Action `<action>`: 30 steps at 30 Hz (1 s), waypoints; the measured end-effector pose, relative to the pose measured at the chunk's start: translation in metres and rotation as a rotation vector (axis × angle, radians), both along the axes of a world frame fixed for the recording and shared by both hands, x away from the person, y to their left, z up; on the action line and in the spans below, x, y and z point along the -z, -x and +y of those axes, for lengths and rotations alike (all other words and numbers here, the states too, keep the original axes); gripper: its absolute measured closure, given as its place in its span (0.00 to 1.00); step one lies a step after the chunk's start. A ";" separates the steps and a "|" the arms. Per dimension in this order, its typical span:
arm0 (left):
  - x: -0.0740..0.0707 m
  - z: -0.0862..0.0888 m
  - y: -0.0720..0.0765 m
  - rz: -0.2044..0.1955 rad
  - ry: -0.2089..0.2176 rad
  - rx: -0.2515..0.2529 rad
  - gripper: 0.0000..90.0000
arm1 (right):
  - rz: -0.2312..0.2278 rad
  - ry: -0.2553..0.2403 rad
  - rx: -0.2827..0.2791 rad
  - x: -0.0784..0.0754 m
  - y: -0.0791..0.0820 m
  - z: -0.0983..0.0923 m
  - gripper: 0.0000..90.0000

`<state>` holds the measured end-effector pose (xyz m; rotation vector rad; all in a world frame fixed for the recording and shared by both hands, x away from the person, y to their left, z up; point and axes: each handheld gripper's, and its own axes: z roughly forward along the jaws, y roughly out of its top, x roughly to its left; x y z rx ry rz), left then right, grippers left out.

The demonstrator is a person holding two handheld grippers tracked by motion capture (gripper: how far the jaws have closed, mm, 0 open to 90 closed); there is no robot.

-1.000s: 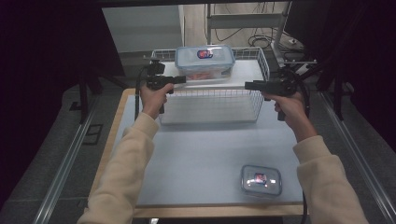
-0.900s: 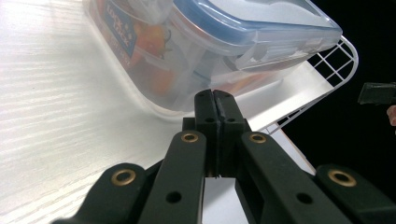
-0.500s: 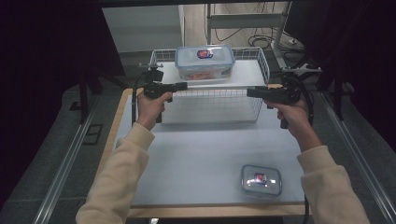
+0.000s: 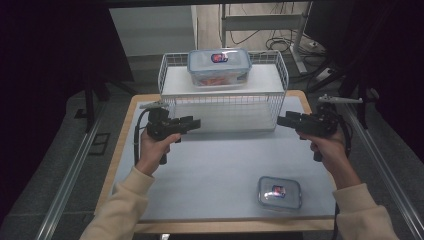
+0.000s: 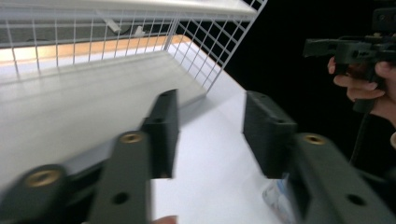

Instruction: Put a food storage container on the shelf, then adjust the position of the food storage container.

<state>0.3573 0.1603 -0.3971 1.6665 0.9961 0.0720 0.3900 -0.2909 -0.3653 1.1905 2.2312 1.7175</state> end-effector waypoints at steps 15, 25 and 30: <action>0.040 0.006 0.045 0.001 -0.023 -0.016 0.31 | 0.037 0.000 0.021 0.058 0.059 -0.036 0.40; 0.065 0.005 0.055 0.042 -0.051 -0.001 0.31 | 0.038 0.069 0.041 0.074 0.076 -0.044 0.40; 0.071 0.002 0.059 0.045 -0.076 0.008 0.30 | 0.015 0.090 0.045 0.073 0.091 -0.045 0.43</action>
